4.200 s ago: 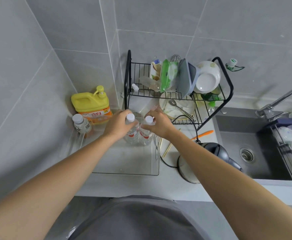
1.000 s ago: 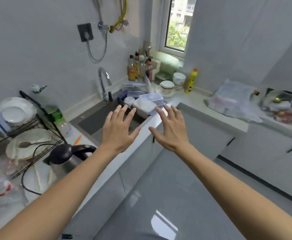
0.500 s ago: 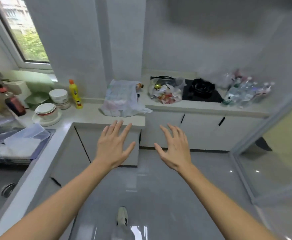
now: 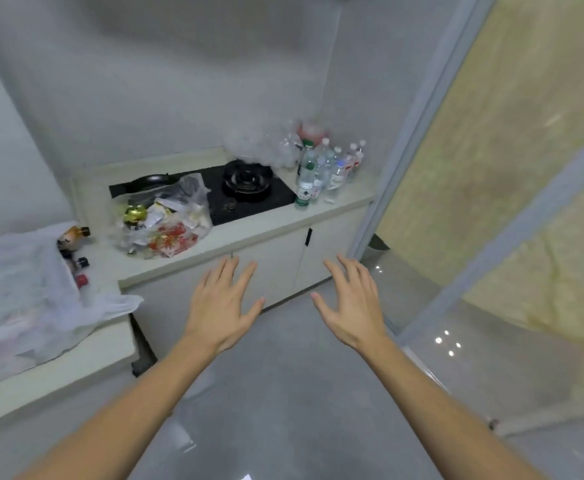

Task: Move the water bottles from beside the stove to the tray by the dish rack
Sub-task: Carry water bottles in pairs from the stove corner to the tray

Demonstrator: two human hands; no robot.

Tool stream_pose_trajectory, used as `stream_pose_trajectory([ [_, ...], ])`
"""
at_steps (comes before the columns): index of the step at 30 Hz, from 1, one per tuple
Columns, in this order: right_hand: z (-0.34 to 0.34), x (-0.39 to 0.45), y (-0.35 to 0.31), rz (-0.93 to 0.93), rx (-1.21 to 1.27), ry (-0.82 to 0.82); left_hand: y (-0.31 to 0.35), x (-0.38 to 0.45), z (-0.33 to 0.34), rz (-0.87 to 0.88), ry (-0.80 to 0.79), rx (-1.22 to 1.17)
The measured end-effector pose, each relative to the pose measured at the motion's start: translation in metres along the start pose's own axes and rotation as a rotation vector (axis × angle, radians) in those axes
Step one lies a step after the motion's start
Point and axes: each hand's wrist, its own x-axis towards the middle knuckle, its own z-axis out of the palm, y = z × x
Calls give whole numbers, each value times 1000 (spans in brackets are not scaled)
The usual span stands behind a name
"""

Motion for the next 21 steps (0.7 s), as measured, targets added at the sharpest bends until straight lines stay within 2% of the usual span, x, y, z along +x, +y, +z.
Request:
stream_pose_trajectory([
  [7, 7, 77, 91, 119, 7, 48, 49, 145, 39, 155, -18, -5],
  [10, 12, 120, 134, 115, 20, 67, 73, 206, 62, 190, -5, 7],
  [16, 18, 233, 234, 60, 33, 57, 126, 337, 97, 161, 10, 6],
  [21, 13, 317, 297, 42, 23, -28, 168, 430, 113, 123, 23, -10],
])
